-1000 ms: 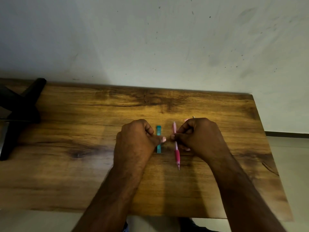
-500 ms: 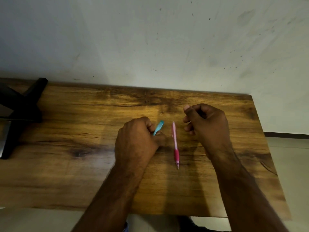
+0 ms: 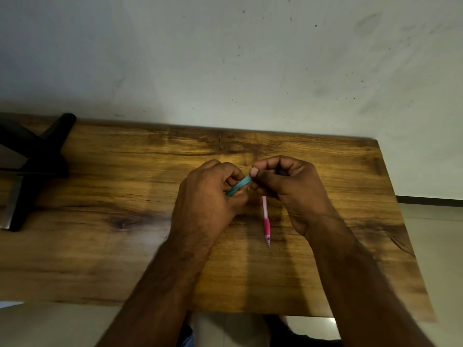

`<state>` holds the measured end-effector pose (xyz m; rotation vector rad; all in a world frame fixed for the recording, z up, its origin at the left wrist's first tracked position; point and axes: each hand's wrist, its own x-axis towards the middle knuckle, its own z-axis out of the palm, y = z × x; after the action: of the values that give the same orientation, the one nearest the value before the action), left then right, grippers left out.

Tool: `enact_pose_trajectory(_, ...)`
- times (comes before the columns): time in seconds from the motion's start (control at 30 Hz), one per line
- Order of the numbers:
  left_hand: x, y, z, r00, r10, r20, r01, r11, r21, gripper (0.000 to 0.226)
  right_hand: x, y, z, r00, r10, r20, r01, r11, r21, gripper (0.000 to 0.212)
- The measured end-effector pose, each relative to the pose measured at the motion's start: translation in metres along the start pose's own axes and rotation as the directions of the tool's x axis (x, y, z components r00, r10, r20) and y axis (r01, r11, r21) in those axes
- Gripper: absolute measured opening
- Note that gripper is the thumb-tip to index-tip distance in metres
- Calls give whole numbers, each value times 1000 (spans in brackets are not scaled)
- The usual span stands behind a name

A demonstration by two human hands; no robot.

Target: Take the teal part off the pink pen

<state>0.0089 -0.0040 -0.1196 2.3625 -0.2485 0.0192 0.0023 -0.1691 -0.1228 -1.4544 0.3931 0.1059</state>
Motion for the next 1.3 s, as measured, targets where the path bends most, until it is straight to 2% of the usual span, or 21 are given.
enact_pose_trajectory(0.37,4,-3,1,999,27,16,-27,1000,10,20,3,5,0,996,51,-71,-49,999,21,7)
enact_pose_trajectory(0.53,3,-10,-5,1000,12,16,-12,1000,26,21,5,0,-9,987,34,-159,-25,998,58,8)
enact_pose_trajectory(0.6,2,-12,-8,1000,5,-7,-4,1000,21,20,2,0,-7,993,5,-121,-9,999,-32,7)
enact_pose_trajectory(0.67,2,-14,-10,999,-3,-35,4,1000,12,19,1,5,0,998,-20,-60,7,978,-206,5)
enact_pose_trajectory(0.77,2,-15,-13,997,-12,-72,13,1000,15,21,0,14,14,997,-72,29,77,888,-454,13)
enact_pose_trajectory(0.83,3,-17,-13,996,-16,-84,19,999,32,22,-1,19,20,985,-136,108,174,757,-629,16)
enact_pose_trajectory(0.9,3,-18,-14,996,-16,-87,20,999,43,21,-3,22,24,968,-163,193,253,634,-731,16)
enact_pose_trajectory(1.1,2,-23,-15,997,-6,-81,9,999,39,22,-5,23,31,959,-164,232,282,450,-847,15)
enact_pose_trajectory(1.3,3,-24,-14,998,-9,-60,11,1000,27,24,-6,21,32,952,-187,241,299,415,-859,23)
